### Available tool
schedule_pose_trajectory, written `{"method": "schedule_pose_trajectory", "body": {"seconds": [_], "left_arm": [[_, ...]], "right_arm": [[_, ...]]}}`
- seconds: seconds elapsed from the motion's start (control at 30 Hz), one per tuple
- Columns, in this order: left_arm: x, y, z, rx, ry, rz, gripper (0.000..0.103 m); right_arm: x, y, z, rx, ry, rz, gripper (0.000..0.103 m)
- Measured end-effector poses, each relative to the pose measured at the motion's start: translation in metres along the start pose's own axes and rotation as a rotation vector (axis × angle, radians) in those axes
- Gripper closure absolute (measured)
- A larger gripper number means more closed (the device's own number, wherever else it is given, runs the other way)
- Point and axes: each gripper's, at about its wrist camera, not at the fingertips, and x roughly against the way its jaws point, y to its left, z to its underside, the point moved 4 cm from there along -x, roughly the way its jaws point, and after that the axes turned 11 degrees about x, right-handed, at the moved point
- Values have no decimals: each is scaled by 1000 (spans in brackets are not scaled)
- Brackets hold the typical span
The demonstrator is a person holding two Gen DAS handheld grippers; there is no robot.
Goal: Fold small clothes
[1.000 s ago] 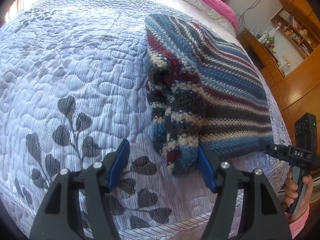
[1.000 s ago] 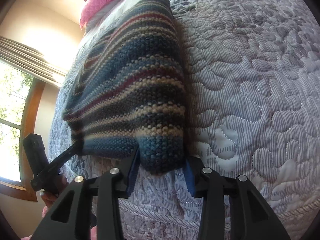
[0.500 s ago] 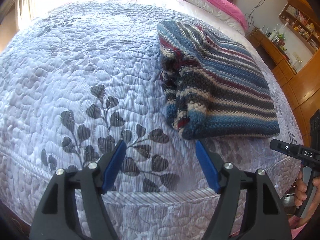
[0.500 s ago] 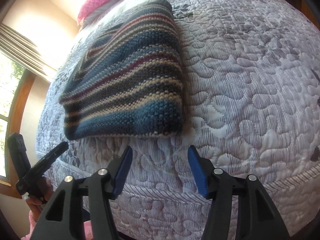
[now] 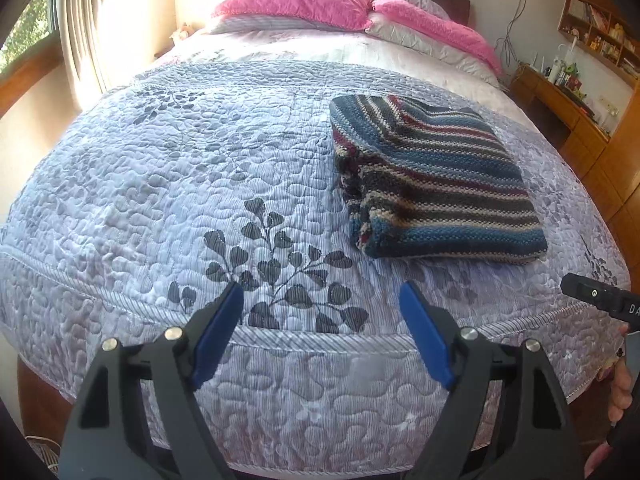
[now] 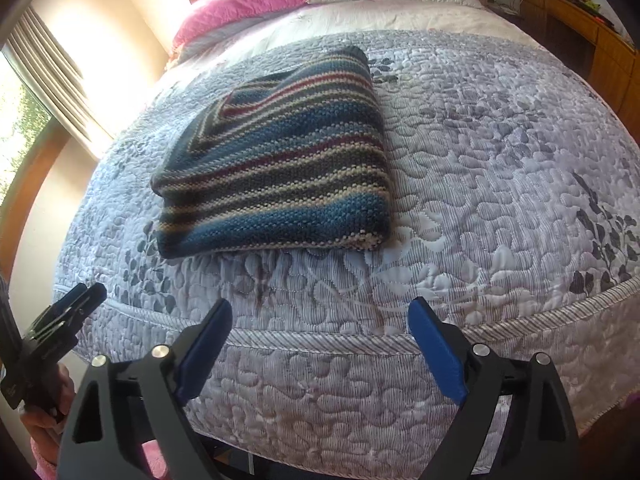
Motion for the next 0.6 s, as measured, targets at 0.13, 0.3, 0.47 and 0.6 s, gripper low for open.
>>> {"method": "schedule_pose_trajectory", "body": {"seconds": [0.13,0.3,0.47,0.6], "left_arm": [[21,-6,1,-27,-38,-22,18],[37,-13,0,-50,-81,-43,14],[51,-18,1,-64,-111,-66,13],[61,-20,1,-73,-134,-87,13]], "right_arm": [[15,8,1,15,-29,40,9],[34,17,1,57,-70,140,5],[50,26,3,79,-109,184,5],[57,34,4,97,-115,190,5]]}}
